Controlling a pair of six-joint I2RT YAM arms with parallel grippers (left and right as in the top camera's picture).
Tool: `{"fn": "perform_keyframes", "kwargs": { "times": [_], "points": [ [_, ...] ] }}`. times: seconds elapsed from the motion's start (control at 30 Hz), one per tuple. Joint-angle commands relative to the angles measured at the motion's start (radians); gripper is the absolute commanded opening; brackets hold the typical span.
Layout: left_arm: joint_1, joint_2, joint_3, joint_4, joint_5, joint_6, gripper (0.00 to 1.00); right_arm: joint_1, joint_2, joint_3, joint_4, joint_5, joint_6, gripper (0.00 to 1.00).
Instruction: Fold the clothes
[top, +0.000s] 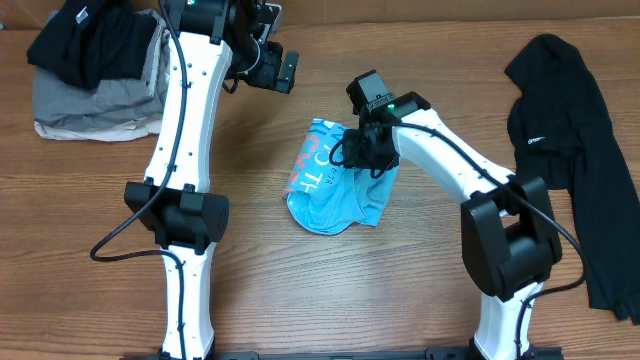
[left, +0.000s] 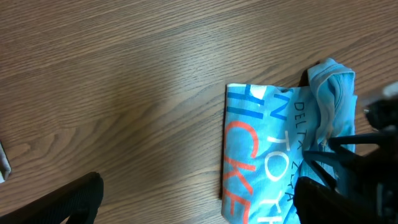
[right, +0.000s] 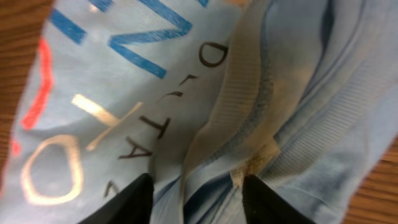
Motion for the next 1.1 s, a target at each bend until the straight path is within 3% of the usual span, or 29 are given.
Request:
{"fn": "perform_keyframes", "kwargs": {
  "times": [0.0, 0.17, 0.33, 0.73, 1.07],
  "points": [
    [0.003, -0.008, 0.007, 0.002, -0.006, -0.016, 1.0, 0.006, 0.024, -0.001, 0.004, -0.013, -0.002, 0.39],
    [0.003, -0.008, 0.007, 0.002, -0.007, -0.016, 1.0, 0.005, 0.024, -0.001, 0.002, -0.013, 0.0, 0.18],
    [0.003, -0.008, 0.007, 0.003, -0.007, -0.016, 1.0, 0.005, 0.021, 0.0, -0.026, -0.015, 0.007, 0.04],
    [0.003, -0.008, 0.007, 0.005, -0.006, -0.016, 1.0, -0.017, -0.137, 0.0, -0.163, -0.02, 0.01, 0.04],
    [0.003, -0.008, 0.007, -0.003, -0.007, -0.016, 1.0, -0.017, -0.139, -0.001, -0.308, -0.019, 0.01, 0.04]
  ]
}}
